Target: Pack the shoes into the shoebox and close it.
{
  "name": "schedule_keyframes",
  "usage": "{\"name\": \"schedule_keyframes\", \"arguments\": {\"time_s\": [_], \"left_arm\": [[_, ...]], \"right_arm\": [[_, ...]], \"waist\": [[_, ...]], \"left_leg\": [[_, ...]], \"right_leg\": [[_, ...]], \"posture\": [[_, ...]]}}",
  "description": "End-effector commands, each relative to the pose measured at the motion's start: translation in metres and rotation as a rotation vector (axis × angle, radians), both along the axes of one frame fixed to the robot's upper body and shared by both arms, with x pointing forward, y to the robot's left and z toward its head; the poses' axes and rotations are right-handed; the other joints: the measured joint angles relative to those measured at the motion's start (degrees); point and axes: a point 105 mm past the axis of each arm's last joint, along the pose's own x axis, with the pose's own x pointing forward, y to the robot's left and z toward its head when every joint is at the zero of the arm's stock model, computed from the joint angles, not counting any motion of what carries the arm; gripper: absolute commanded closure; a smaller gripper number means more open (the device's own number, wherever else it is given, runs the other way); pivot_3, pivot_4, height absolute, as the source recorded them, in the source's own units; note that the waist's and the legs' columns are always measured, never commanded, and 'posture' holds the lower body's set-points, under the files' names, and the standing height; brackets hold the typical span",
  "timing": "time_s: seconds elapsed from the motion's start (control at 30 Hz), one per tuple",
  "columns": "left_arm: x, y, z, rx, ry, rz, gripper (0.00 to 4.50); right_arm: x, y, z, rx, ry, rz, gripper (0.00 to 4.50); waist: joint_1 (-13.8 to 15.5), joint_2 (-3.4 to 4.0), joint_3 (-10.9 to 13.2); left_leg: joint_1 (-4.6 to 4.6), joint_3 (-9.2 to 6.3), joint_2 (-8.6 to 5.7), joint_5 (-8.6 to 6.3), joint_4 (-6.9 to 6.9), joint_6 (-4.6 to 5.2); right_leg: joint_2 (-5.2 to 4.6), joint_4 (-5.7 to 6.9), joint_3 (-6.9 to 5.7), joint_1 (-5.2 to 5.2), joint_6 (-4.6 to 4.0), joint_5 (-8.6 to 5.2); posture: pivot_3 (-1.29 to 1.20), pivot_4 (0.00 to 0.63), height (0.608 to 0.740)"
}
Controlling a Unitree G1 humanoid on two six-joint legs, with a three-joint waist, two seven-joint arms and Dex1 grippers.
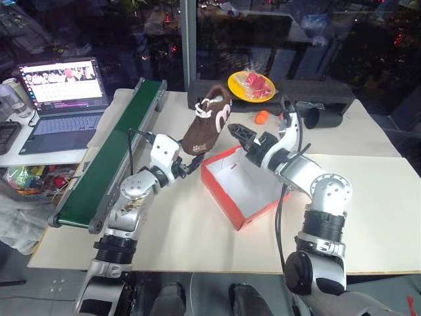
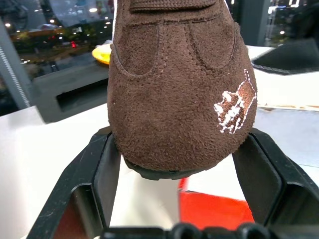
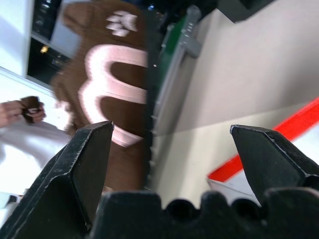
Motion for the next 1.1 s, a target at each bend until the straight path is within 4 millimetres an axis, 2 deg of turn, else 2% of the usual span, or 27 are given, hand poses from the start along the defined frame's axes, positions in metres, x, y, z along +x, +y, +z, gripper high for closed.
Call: {"name": "schedule_keyframes", "arguments": {"time_s": [0.03,0.23,0.47,0.57,0.63,0.77,0.87,0.93,1.0,1.1], "left_arm": [[-0.008,-0.018,0.017,0.007,-0.076,-0.073,1.54],[-0.014,-0.035,0.017,0.024,-0.089,-0.154,1.54],[-0.017,-0.041,0.017,0.021,-0.091,-0.177,1.54],[-0.014,-0.038,0.017,0.025,-0.09,-0.16,1.54],[-0.013,-0.037,0.016,0.029,-0.087,-0.156,1.54],[-0.011,-0.038,0.009,0.064,-0.071,-0.146,1.54],[-0.011,-0.042,0.005,0.091,-0.065,-0.159,1.54],[-0.015,-0.045,0.009,0.049,-0.071,-0.192,0.64],[-0.018,-0.049,0.009,0.065,-0.081,-0.213,0.04],[-0.018,-0.047,0.001,0.121,-0.07,-0.198,0.04]], "right_arm": [[-0.002,0.006,0.023,0.072,-0.062,0.034,0.0],[0.002,0.014,0.027,0.084,-0.065,0.054,0.0],[0.01,0.007,0.027,0.115,-0.065,0.001,0.0],[0.009,0.005,0.026,0.103,-0.072,-0.017,0.76],[0.008,0.004,0.026,0.094,-0.074,-0.026,1.5],[0.007,0.001,0.032,0.097,-0.102,-0.041,2.67],[0.005,-0.001,0.041,0.116,-0.137,-0.042,2.67],[0.004,-0.004,0.046,0.14,-0.158,-0.055,2.74],[0.004,-0.009,0.052,0.163,-0.175,-0.074,2.74],[0.011,-0.027,0.056,0.086,-0.188,-0.192,2.74]], "waist": [[-0.28,0.0,0.0],[-0.72,0.0,0.0],[-0.81,0.02,0.0],[-0.81,0.02,0.01],[-0.8,0.02,0.01],[-0.81,0.02,0.01],[-0.81,0.03,0.01],[-0.8,0.03,0.01],[-0.8,0.03,0.01],[-0.81,0.04,0.01]], "left_leg": [[0.0,0.0,0.0,0.0,0.0,0.0],[0.0,-0.02,-0.01,0.0,0.0,0.0],[-0.01,-0.04,0.0,0.0,0.0,0.0],[-0.01,-0.04,0.0,0.0,0.0,0.0],[0.0,-0.05,-0.01,0.0,0.0,0.0],[-0.01,-0.05,-0.01,0.0,0.0,0.0],[-0.01,-0.05,-0.01,0.0,0.0,0.0],[-0.01,-0.05,-0.01,0.0,0.0,0.0],[-0.01,-0.05,0.0,0.0,0.0,0.0],[-0.01,-0.05,-0.01,0.0,0.0,0.0]], "right_leg": [[0.0,0.01,0.0,0.0,0.0,0.0],[0.0,0.01,0.0,0.0,0.0,0.0],[0.0,0.0,-0.01,0.0,0.01,0.0],[0.0,0.0,-0.01,0.0,0.01,0.0],[0.0,0.0,-0.01,0.0,0.01,-0.01],[0.0,-0.01,-0.01,0.0,0.01,-0.01],[0.0,-0.01,-0.01,0.0,0.01,-0.01],[0.0,-0.01,-0.01,0.0,0.01,-0.01],[0.0,-0.01,-0.01,0.0,0.01,-0.01],[0.0,-0.02,-0.01,0.0,0.01,-0.01]], "posture": [[0.0,0.15,0.733],[0.0,0.15,0.733],[0.0,0.15,0.733],[0.0,0.15,0.733],[0.0,0.15,0.733],[0.0,0.15,0.733],[0.0,0.15,0.733],[0.0,0.15,0.733],[0.0,0.15,0.733],[0.0,0.15,0.733]]}}
